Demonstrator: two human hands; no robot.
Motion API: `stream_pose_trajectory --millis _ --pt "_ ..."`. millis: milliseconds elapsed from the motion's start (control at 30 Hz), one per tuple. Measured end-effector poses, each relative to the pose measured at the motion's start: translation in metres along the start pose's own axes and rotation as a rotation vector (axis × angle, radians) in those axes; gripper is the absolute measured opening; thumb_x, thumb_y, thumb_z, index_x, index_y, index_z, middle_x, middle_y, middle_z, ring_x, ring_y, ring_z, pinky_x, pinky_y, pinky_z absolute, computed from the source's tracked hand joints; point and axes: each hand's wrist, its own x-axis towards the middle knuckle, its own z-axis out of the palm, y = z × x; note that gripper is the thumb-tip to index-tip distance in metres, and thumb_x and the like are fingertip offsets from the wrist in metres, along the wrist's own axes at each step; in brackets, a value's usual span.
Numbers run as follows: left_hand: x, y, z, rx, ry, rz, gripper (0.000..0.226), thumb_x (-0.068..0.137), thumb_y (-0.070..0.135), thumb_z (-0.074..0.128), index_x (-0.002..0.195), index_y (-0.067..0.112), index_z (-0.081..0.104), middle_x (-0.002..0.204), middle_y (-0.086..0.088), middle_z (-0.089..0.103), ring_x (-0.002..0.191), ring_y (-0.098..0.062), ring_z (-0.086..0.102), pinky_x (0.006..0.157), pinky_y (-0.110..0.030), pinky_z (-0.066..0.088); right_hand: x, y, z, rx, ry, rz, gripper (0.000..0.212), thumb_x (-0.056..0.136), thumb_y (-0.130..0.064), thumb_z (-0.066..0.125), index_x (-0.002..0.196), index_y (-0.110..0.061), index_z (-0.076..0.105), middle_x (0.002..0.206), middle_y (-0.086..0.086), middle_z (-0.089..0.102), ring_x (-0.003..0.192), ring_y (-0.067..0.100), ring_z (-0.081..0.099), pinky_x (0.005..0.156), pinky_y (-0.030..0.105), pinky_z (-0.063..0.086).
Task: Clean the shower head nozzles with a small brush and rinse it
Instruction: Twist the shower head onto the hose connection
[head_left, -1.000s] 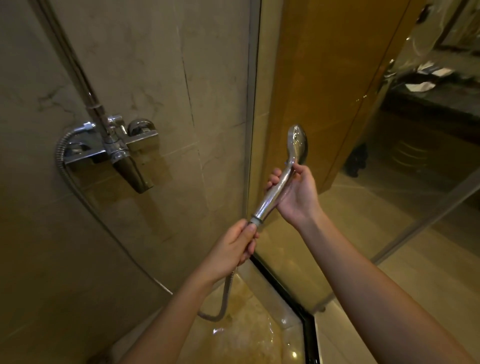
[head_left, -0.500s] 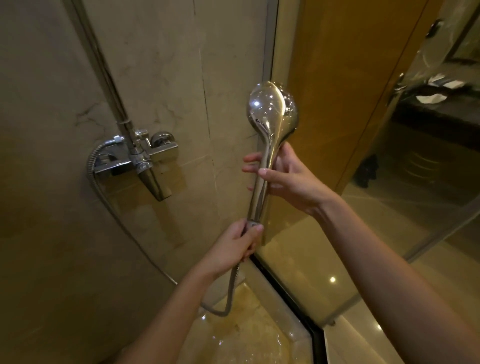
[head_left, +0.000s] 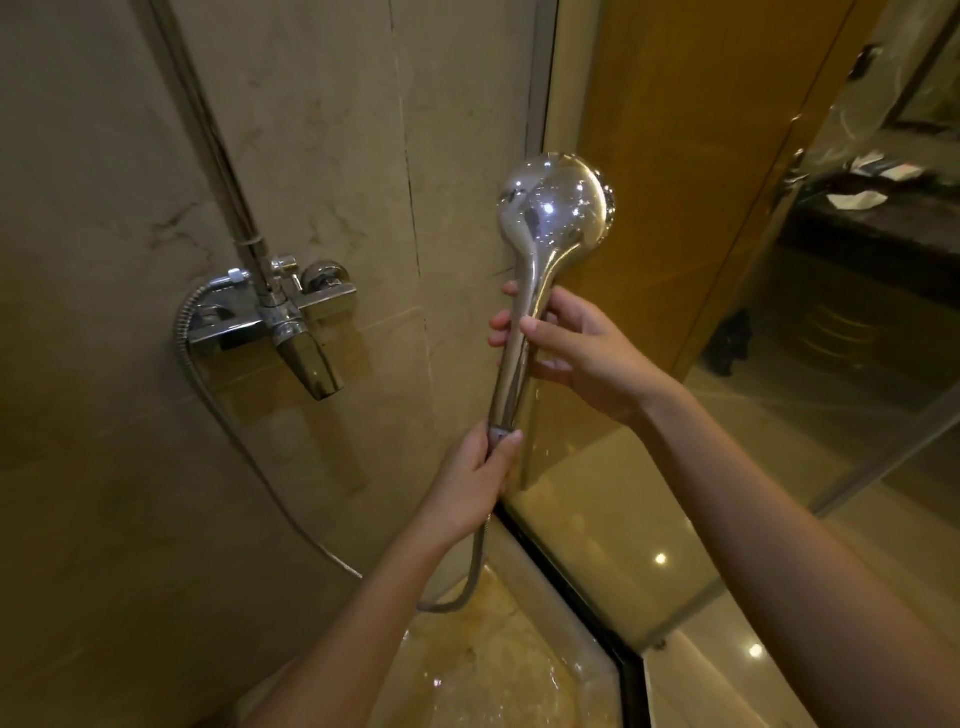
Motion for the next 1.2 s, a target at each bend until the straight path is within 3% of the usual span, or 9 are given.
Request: stream_pose_trajectory --millis 133,333,467,567,667,767,933,1100,1200 --pt "0.000 -0.004 0.001 0.002 0.027 -0.015 0.021 0.096 0.021 0.044 0.077 0.013 0.043 0.062 -0.001 0.045 0.060 -0.019 0.044 0.066 -0.039 0.038 -0.001 -0.004 -0.011 -0.015 -0.095 0.044 0.044 0.088 0.000 0.058 0.129 -0.014 0.051 0.115 0.004 0.068 0.112 0.021 0.064 0.090 0.035 0.054" --pt "0.004 -0.006 0.004 0.060 0.126 0.018 0.025 0.095 0.023 0.046 0.070 0.021 0.044 0.057 0.004 0.050 0.059 -0.015 0.051 0.069 -0.038 0.045 0.006 0.002 -0.011 -0.179 0.047 0.001 0.044 0.072 -0.027 0.079 0.111 -0.028 0.058 0.102 -0.012 0.073 0.099 0.009 0.068 0.071 0.023 0.056" --pt "0.006 -0.006 0.007 0.051 0.105 -0.004 0.025 0.095 0.024 0.045 0.071 0.019 0.044 0.058 0.005 0.048 0.055 -0.011 0.050 0.068 -0.038 0.045 0.014 0.007 -0.001 -0.361 0.176 0.007 0.063 0.067 -0.046 0.080 0.116 -0.017 0.052 0.097 -0.006 0.062 0.086 0.009 0.062 0.058 0.013 0.049" --pt "0.010 -0.002 0.007 0.023 0.079 -0.018 0.022 0.096 0.022 0.044 0.076 0.012 0.045 0.059 0.000 0.048 0.058 -0.018 0.048 0.070 -0.041 0.046 0.019 0.010 0.010 -0.329 0.178 -0.001 0.039 0.076 -0.042 0.074 0.100 -0.019 0.053 0.086 -0.001 0.058 0.076 0.011 0.059 0.059 0.024 0.053" --pt "0.011 0.001 0.006 0.004 0.059 -0.020 0.025 0.097 0.019 0.042 0.072 0.014 0.043 0.057 -0.002 0.045 0.055 -0.017 0.044 0.067 -0.035 0.041 0.022 0.009 0.014 -0.052 0.092 0.073 0.023 0.089 -0.023 0.064 0.105 -0.017 0.050 0.102 0.007 0.064 0.096 0.020 0.066 0.080 0.044 0.058" --pt "0.009 -0.001 0.003 -0.003 0.046 -0.023 0.026 0.097 0.018 0.041 0.072 0.013 0.041 0.057 -0.002 0.042 0.054 -0.016 0.042 0.065 -0.035 0.038 0.021 0.006 0.006 0.158 -0.046 0.177 0.024 0.090 -0.011 0.058 0.113 -0.015 0.050 0.106 0.007 0.067 0.099 0.020 0.066 0.089 0.051 0.053" --pt "0.005 -0.001 -0.003 -0.037 0.049 -0.055 0.022 0.097 0.020 0.043 0.075 0.016 0.042 0.064 0.001 0.040 0.059 -0.013 0.041 0.066 -0.035 0.036 0.016 0.000 -0.009 -0.015 -0.161 0.194 0.035 0.088 -0.007 0.060 0.121 -0.010 0.051 0.110 0.007 0.071 0.109 0.023 0.065 0.085 0.040 0.054" --pt "0.006 -0.002 -0.003 -0.033 0.037 -0.033 0.021 0.096 0.021 0.044 0.077 0.015 0.043 0.064 0.001 0.042 0.060 -0.014 0.041 0.068 -0.037 0.035 0.016 0.003 0.003 -0.272 0.079 0.080 0.029 0.079 -0.026 0.075 0.101 -0.020 0.057 0.093 0.003 0.075 0.091 0.015 0.071 0.065 0.025 0.054" --pt "0.007 -0.005 -0.003 -0.002 0.031 -0.017 0.023 0.096 0.021 0.044 0.074 0.016 0.042 0.062 0.001 0.043 0.058 -0.014 0.042 0.066 -0.037 0.036 0.018 0.005 0.014 -0.423 0.148 -0.002 0.033 0.074 -0.037 0.078 0.090 -0.022 0.053 0.081 -0.002 0.061 0.074 0.011 0.063 0.059 0.021 0.049"
